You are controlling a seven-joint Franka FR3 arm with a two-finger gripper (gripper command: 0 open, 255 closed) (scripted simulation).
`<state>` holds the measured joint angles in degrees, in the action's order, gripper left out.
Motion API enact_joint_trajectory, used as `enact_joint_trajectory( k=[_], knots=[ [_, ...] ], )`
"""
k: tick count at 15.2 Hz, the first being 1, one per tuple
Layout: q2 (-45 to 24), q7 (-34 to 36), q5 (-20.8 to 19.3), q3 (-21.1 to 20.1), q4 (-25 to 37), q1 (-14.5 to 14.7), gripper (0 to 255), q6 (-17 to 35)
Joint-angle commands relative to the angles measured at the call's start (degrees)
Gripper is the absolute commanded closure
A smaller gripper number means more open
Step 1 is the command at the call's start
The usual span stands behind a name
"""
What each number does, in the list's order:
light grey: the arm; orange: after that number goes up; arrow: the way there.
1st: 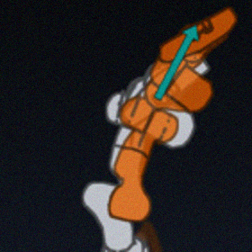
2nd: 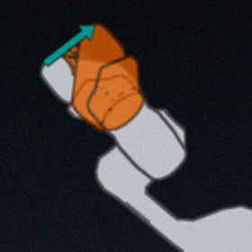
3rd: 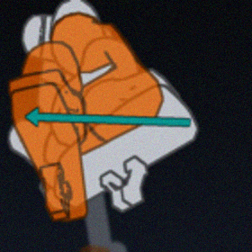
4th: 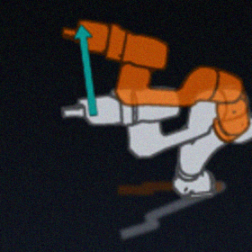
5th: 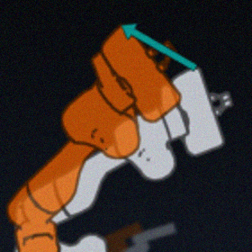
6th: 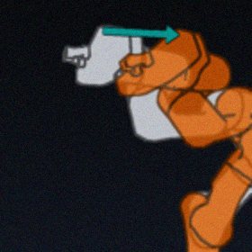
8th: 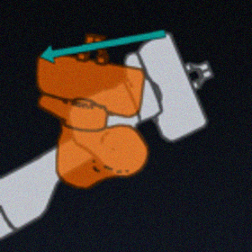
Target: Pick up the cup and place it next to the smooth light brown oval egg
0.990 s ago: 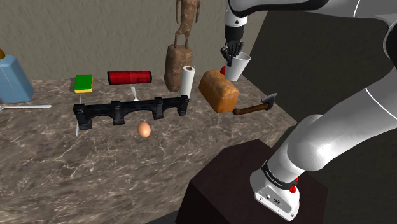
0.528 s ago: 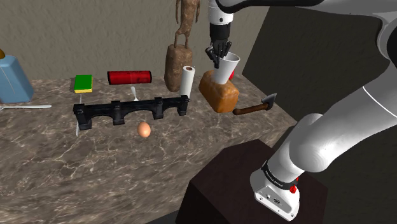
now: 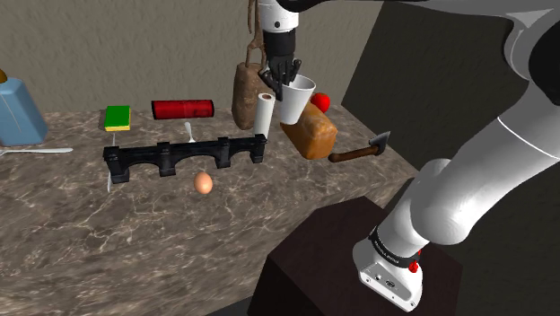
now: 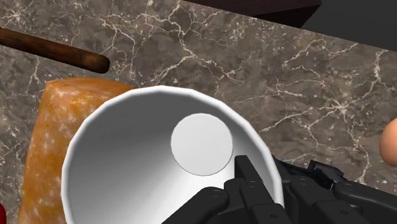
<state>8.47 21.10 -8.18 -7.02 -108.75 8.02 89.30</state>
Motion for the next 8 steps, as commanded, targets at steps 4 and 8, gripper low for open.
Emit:
enact_joint_trajectory(
  k=[4, 8],
  knots=[
    [-4.92, 6.71, 1.03, -3.82, 5.63, 2.98, 255, -1.74],
    [-10.19, 11.91, 1.11, -6.56, 11.98, 5.5, 255, -3.59]
  ],
)
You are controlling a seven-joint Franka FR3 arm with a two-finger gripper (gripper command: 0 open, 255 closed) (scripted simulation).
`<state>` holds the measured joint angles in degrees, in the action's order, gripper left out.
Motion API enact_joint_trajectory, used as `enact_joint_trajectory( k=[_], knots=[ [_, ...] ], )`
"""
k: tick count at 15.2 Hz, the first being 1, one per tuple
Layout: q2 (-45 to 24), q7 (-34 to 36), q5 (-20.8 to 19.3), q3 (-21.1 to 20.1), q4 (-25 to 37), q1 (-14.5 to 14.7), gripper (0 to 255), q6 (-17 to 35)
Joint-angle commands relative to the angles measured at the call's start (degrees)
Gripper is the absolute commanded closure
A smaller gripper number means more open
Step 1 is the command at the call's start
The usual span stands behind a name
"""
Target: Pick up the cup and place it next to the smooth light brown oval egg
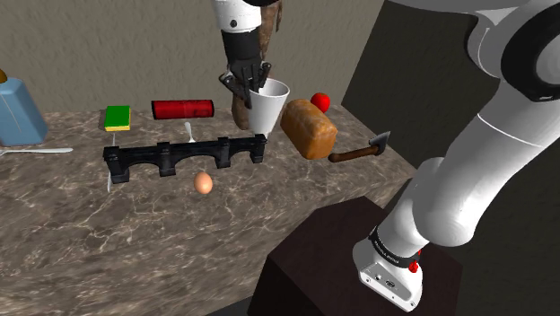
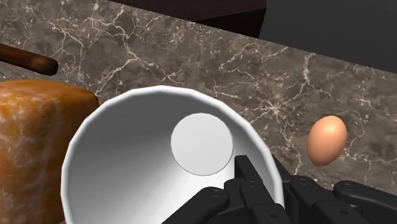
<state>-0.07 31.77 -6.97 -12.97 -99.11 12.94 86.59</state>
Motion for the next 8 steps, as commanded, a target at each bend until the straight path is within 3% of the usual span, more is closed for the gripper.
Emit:
enact_joint_trajectory(
  k=[1, 8],
  knots=[
    [-3.12, 2.53, -0.19, -1.25, 4.14, 1.26, 255, -1.42],
    [-15.36, 11.18, -2.02, -4.84, 20.04, 7.13, 255, -6.51]
  ],
)
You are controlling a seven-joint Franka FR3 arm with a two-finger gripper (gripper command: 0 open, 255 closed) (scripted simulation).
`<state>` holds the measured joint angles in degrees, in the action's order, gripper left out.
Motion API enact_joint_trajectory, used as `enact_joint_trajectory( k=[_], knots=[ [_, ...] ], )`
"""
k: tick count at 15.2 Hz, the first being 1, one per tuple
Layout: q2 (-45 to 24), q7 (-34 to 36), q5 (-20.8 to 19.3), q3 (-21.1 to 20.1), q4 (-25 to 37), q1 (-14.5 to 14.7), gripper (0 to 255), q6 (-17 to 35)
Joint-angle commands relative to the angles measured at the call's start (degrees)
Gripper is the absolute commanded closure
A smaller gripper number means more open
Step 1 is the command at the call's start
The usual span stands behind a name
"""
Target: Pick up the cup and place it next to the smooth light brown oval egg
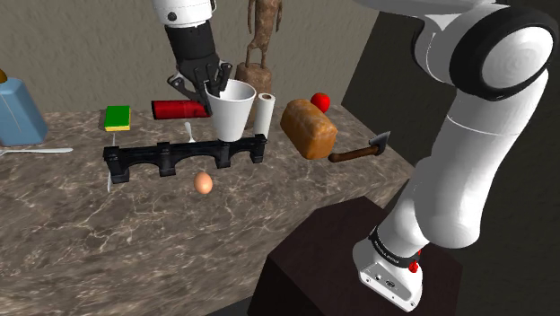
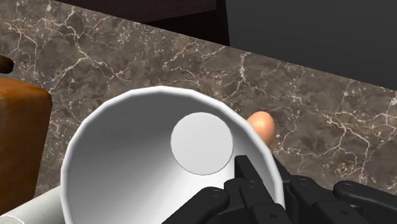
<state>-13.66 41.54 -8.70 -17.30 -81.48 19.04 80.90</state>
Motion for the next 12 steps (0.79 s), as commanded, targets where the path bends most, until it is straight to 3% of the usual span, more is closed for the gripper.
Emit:
enact_joint_trajectory(
  k=[1, 4, 8, 12],
  knots=[
    [-3.87, 2.55, -0.74, -0.87, 5.31, 2.08, 255, -1.83],
    [-10.95, 5.67, -2.35, -1.63, 15.57, 5.76, 255, -5.56],
    [-22.52, 8.25, -5.08, -1.53, 34.12, 11.96, 255, -12.83],
    [-20.02, 8.74, -4.28, -1.75, 26.64, 10.57, 255, -7.96]
  ],
)
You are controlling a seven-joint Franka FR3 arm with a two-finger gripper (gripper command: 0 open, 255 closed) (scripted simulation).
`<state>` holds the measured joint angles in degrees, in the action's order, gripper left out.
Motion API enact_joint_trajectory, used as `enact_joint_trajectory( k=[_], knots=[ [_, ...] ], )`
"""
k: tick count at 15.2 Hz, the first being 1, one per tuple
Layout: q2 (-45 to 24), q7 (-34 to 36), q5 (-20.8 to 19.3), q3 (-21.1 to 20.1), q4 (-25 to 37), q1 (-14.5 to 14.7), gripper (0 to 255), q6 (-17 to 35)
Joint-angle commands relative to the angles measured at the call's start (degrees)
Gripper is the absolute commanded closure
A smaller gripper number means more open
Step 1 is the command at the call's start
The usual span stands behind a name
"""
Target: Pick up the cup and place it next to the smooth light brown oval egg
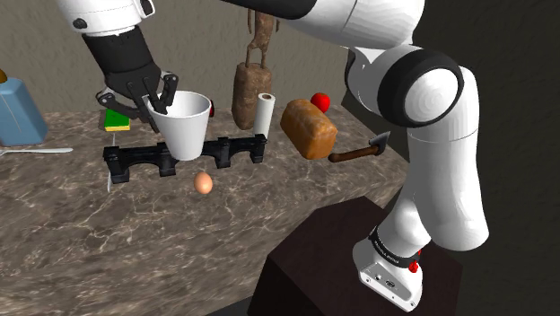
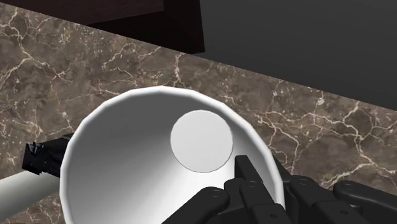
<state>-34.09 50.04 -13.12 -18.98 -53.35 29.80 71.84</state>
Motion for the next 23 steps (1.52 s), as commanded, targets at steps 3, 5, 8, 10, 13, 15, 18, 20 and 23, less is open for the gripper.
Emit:
enact_joint_trajectory(
  k=[3, 5, 8, 10, 13, 15, 18, 20, 23],
  knots=[
    [1.6, 0.51, 0.48, -0.2, -5.85, -0.96, 255, 4.22],
    [2.18, 0.67, 0.65, -0.25, -8.38, -1.36, 255, 6.14],
    [2.8, 0.89, 0.83, -0.29, -11.75, -1.87, 255, 8.85],
    [3.09, 1.03, 0.9, -0.3, -13.77, -2.15, 255, 10.57],
    [3.34, 1.24, 0.96, -0.29, -16.51, -2.5, 255, 13.02],
    [3.41, 1.38, 0.96, -0.28, -18.18, -2.69, 255, 14.6],
    [3.37, 1.59, 0.92, -0.23, -20.46, -2.94, 255, 16.88],
    [3.27, 1.73, 0.87, -0.2, -21.85, -3.07, 255, 18.35],
    [3.0, 1.95, 0.75, -0.13, -23.76, -3.23, 255, 20.49]
  ],
)
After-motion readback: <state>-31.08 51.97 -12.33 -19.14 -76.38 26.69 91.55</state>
